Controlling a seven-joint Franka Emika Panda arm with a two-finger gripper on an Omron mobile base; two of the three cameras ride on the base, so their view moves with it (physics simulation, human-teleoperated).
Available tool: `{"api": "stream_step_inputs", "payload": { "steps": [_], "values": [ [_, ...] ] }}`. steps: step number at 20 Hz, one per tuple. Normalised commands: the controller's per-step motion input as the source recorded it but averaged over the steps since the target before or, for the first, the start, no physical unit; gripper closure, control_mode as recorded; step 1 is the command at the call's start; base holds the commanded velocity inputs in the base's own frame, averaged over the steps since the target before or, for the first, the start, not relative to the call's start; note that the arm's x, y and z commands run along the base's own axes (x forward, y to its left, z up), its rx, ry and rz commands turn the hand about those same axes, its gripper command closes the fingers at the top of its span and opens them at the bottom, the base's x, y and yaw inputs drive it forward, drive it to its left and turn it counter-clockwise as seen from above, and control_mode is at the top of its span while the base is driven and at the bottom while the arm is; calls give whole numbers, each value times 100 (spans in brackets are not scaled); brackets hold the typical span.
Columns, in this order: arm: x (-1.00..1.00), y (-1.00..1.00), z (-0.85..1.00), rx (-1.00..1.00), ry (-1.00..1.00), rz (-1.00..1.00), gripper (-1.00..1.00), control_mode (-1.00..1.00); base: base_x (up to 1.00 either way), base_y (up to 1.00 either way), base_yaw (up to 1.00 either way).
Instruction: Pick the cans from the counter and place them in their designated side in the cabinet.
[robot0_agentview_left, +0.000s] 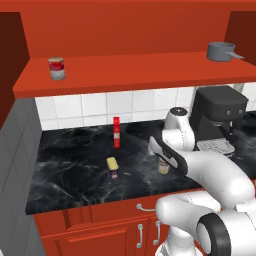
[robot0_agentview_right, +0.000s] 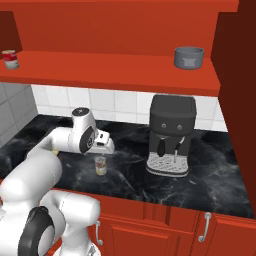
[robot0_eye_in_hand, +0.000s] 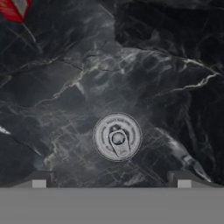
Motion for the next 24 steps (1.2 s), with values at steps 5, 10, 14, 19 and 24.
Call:
{"api": "stream_step_inputs", "payload": {
  "steps": [5,10,14,19,24],
  "values": [
    [14,-2,-9,0,5,0,-100,-100,0,0,0],
    [12,0,-12,0,2,0,-100,-100,0,0,0],
    [11,0,-16,0,1,0,-100,-100,0,0,0],
    [7,0,-18,0,0,0,-100,-100,0,0,0],
    [7,0,-17,0,0,0,-100,-100,0,0,0]
  ]
}}
